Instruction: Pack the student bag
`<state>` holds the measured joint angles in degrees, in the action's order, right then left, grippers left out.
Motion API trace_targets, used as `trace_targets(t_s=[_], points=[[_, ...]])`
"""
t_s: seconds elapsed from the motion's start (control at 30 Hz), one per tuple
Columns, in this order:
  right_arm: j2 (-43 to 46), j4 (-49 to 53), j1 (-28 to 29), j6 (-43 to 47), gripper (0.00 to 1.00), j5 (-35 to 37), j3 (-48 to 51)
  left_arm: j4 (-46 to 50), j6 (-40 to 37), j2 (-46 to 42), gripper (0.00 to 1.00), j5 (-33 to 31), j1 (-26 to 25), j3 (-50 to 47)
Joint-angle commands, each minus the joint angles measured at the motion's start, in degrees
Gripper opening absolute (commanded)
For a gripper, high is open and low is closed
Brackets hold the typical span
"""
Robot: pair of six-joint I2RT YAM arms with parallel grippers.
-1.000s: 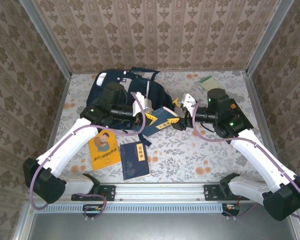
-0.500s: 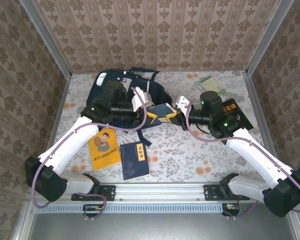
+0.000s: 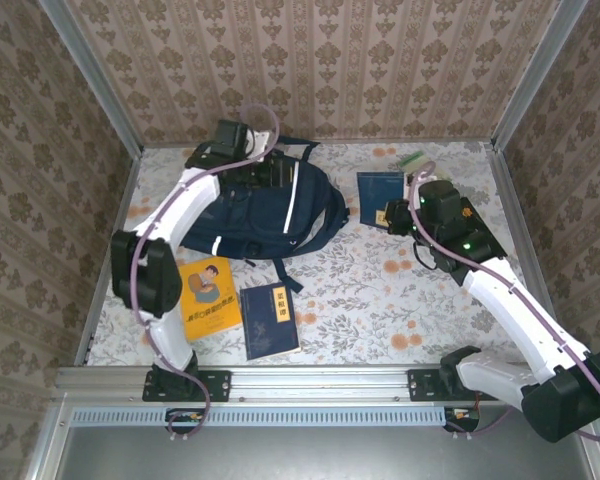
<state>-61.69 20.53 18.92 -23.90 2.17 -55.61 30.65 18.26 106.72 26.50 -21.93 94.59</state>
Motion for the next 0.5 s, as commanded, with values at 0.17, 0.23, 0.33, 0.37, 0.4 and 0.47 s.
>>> trace_targets(t_s=[0.17,0.23,0.33,0.37,0.4,0.47], points=[[2.5,-1.4,-4.9,-12.7,0.0,-6.7,4.2,5.2,8.4,11.4,0.48,0.0,-0.3,10.4],[2.5,-2.0,-5.1,-12.9,0.0,-7.4,4.8,4.7,8.8,13.0,0.48,-0.1,-0.4,10.9],[2.2,-2.3,-5.2,-13.0,0.0,-8.1,5.1,4.5,9.0,15.2,0.47,-0.3,-0.6,11.9],[2.0,-2.5,-5.2,-12.9,0.0,-8.4,5.1,4.5,9.1,15.9,0.46,-0.2,-0.7,12.4],[1.7,-2.6,-5.3,-12.9,0.0,-8.5,5.0,4.5,9.2,16.6,0.46,0.0,-0.9,12.8],[1.2,-2.7,-5.3,-12.8,0.0,-8.8,4.9,4.1,9.4,17.6,0.45,0.6,-1.3,13.3]])
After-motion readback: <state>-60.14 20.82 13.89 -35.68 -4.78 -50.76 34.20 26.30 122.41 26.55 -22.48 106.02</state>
